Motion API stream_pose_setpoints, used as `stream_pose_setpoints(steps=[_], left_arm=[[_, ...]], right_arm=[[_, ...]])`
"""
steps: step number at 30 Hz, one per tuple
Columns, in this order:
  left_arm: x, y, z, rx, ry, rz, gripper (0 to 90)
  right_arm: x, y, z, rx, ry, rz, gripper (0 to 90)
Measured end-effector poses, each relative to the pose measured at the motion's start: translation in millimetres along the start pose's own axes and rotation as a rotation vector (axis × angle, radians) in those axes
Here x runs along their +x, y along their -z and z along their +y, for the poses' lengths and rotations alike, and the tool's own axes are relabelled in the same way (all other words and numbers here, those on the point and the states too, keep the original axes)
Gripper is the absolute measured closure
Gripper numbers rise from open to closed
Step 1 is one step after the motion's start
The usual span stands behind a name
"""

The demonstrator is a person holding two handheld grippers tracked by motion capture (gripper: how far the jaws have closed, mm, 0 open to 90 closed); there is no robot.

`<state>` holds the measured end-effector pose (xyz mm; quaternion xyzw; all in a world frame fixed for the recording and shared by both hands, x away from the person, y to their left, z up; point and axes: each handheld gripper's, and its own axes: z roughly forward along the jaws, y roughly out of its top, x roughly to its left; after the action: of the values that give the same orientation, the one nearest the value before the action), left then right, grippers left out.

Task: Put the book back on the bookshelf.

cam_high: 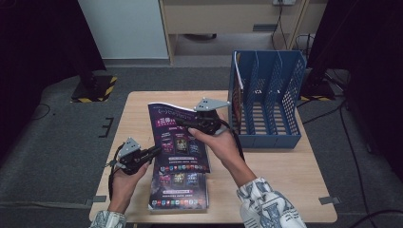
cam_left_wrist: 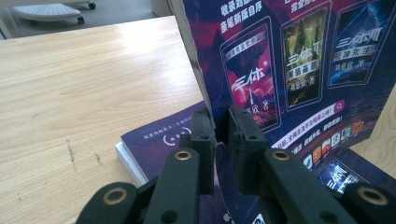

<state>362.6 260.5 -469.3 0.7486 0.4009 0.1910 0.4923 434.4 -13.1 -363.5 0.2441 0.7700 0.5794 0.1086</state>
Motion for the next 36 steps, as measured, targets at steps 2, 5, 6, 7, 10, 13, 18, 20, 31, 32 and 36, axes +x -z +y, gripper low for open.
stream_pose_setpoints(steps=[2,5,6,7,10,13,18,20,31,32,36], left_arm=[[0.2,0.0,-0.1,0.000,-0.001,-0.001,80.4],[0.0,0.1,-0.2,-0.001,-0.001,-0.002,80.4],[0.0,0.1,-0.2,-0.001,-0.001,-0.001,80.4],[0.0,0.2,-0.2,-0.002,-0.001,-0.002,80.4],[0.2,0.0,-0.5,-0.002,-0.001,-0.002,80.4],[0.8,0.0,-0.8,-0.003,-0.002,-0.004,80.4],[3.3,-1.7,-3.5,-0.013,0.032,-0.001,77.7],[4.1,-3.3,-5.4,-0.032,0.050,0.021,70.6],[13.2,-11.6,-12.6,0.017,0.081,0.115,9.7],[13.1,-12.4,-13.2,0.034,0.075,0.120,8.2],[13.3,-14.2,-16.5,0.058,0.062,0.146,4.6]], right_arm=[[-0.5,-0.4,-0.4,-0.004,-0.004,0.004,69.1],[0.0,-0.8,-0.6,-0.005,-0.004,0.002,70.7],[0.1,-0.9,-0.6,-0.005,-0.006,0.002,71.4],[0.0,-0.9,-0.5,-0.005,-0.005,-0.001,72.7],[-0.5,-1.5,-1.0,-0.009,-0.015,-0.005,78.3],[-0.6,-1.5,-1.1,-0.012,-0.016,-0.007,81.8],[-1.2,0.3,-1.3,-0.015,-0.016,-0.020,82.5],[-1.1,1.1,-1.0,-0.018,-0.012,-0.016,82.5],[-4.0,12.9,5.1,-0.077,-0.021,-0.028,82.6],[-4.9,14.3,5.6,-0.084,-0.023,-0.031,82.5],[-8.6,19.9,7.4,-0.113,-0.020,-0.056,82.6]])
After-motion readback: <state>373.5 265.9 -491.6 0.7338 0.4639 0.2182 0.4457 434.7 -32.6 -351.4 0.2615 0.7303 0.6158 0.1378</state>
